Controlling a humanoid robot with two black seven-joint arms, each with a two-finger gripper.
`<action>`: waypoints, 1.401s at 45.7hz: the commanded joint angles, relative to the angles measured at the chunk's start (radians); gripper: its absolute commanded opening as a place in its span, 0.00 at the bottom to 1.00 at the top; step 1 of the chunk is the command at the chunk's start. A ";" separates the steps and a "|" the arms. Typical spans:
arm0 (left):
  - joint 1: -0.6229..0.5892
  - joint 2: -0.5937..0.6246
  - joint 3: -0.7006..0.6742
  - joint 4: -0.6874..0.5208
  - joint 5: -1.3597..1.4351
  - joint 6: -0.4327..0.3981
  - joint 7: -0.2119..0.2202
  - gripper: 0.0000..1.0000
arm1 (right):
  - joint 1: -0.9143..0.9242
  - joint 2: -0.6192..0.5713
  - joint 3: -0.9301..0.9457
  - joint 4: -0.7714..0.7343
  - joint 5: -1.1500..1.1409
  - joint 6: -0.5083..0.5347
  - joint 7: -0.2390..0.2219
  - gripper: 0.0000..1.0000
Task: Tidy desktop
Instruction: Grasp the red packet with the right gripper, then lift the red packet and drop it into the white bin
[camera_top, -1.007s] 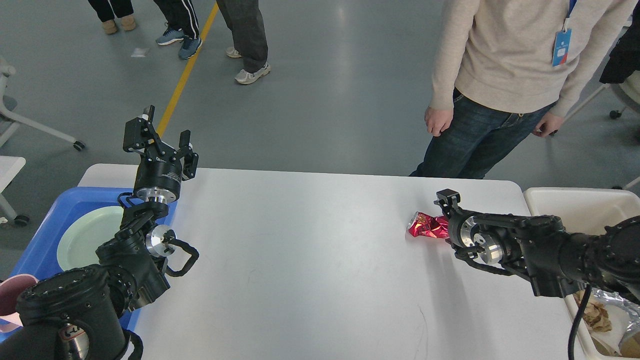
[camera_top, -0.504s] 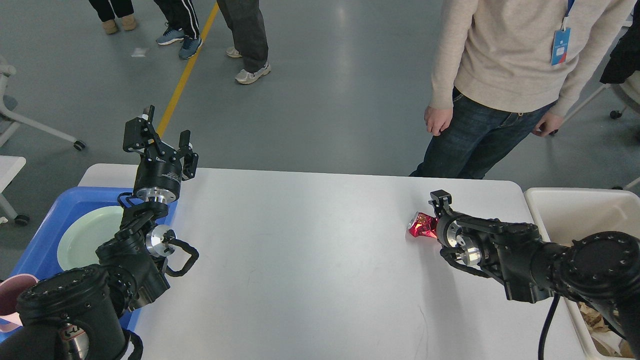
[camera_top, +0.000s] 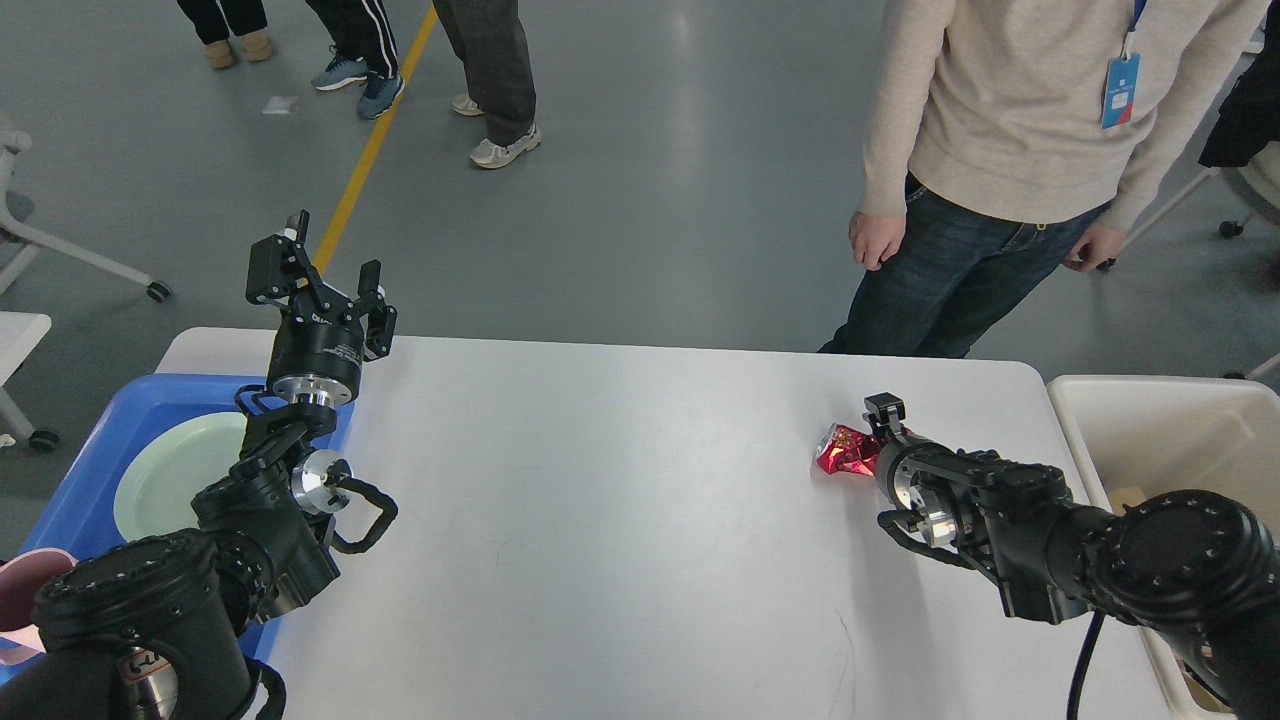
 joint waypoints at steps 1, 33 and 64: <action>0.000 0.000 0.000 0.000 0.000 -0.001 0.000 0.97 | -0.005 0.009 0.000 -0.009 -0.042 0.002 0.000 0.65; 0.000 0.000 0.000 0.000 0.000 0.001 0.000 0.97 | 0.000 0.004 -0.005 0.025 -0.094 0.021 0.002 0.12; 0.000 0.000 0.000 0.000 0.000 0.001 -0.002 0.97 | 0.332 -0.408 -0.019 0.548 -0.238 0.073 0.011 0.12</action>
